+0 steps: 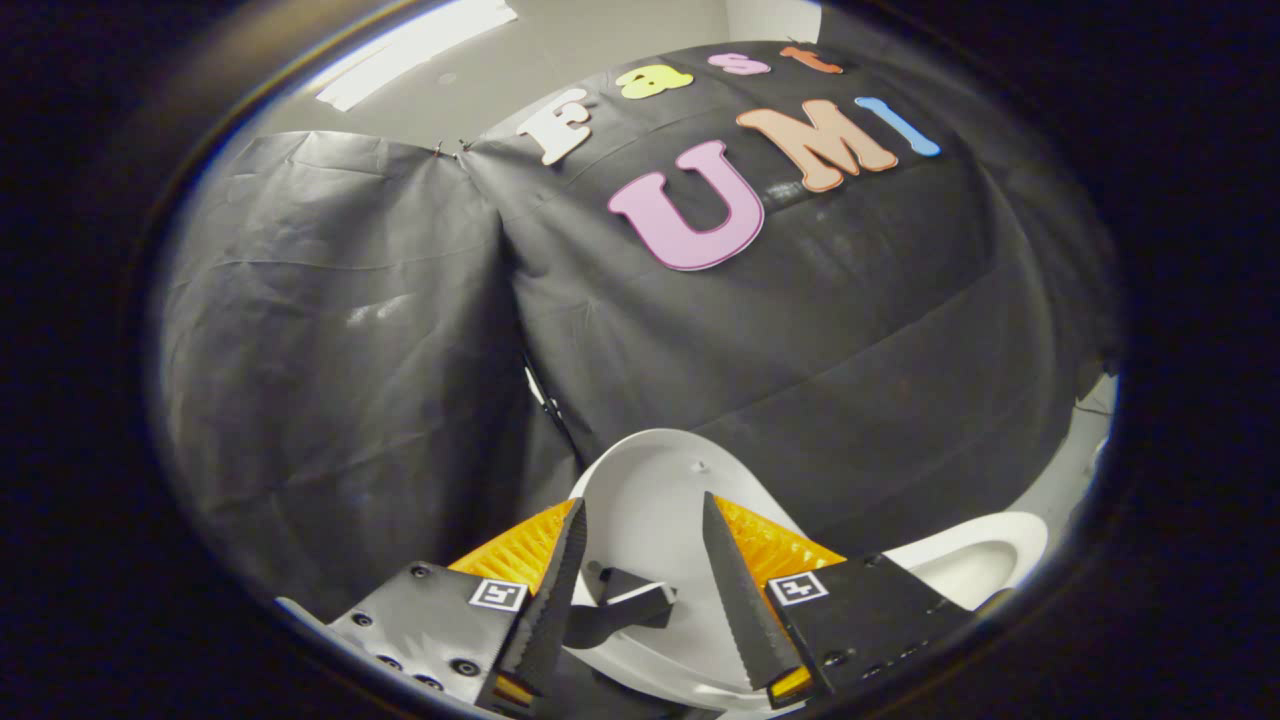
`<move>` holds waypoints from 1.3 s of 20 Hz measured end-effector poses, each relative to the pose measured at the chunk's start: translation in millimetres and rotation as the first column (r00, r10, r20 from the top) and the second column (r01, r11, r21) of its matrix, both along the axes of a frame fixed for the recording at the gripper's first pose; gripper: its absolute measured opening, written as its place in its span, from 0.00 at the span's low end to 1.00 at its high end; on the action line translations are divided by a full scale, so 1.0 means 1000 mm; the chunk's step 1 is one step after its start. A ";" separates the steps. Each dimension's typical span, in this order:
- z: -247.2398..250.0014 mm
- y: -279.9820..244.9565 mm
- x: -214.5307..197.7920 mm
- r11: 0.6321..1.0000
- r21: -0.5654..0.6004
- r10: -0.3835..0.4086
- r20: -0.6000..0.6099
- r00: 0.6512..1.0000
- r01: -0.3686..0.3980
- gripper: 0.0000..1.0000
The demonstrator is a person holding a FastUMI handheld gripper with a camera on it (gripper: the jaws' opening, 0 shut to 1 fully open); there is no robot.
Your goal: Open the toilet lid.
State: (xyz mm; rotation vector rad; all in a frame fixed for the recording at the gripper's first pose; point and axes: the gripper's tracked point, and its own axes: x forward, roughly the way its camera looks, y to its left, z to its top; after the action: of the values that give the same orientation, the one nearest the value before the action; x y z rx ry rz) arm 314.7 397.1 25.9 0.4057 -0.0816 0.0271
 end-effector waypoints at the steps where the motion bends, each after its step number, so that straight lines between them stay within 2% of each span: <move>1: -0.002 -0.016 -0.005 1.000 -0.018 -0.023 -0.018 1.000 0.022 0.73; 6: 0.013 -0.086 -0.031 0.995 -0.070 -0.072 -0.012 0.997 0.071 0.73; 8: 0.019 -0.117 -0.041 0.989 -0.097 -0.115 -0.009 0.993 0.113 0.73; 16: 0.045 -0.212 -0.100 0.941 -0.267 -0.215 -0.009 0.977 0.205 0.72; 21: 0.050 -0.247 -0.133 0.926 -0.313 -0.229 -0.014 0.973 0.213 0.73; 24: 0.053 -0.249 -0.145 0.936 -0.302 -0.187 0.005 0.982 0.179 0.73; 26: 0.051 -0.269 -0.153 0.922 -0.324 -0.225 -0.009 0.974 0.210 0.73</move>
State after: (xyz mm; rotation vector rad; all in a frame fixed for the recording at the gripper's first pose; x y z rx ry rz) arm 161.7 128.6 76.9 0.0678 -0.0749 -0.1868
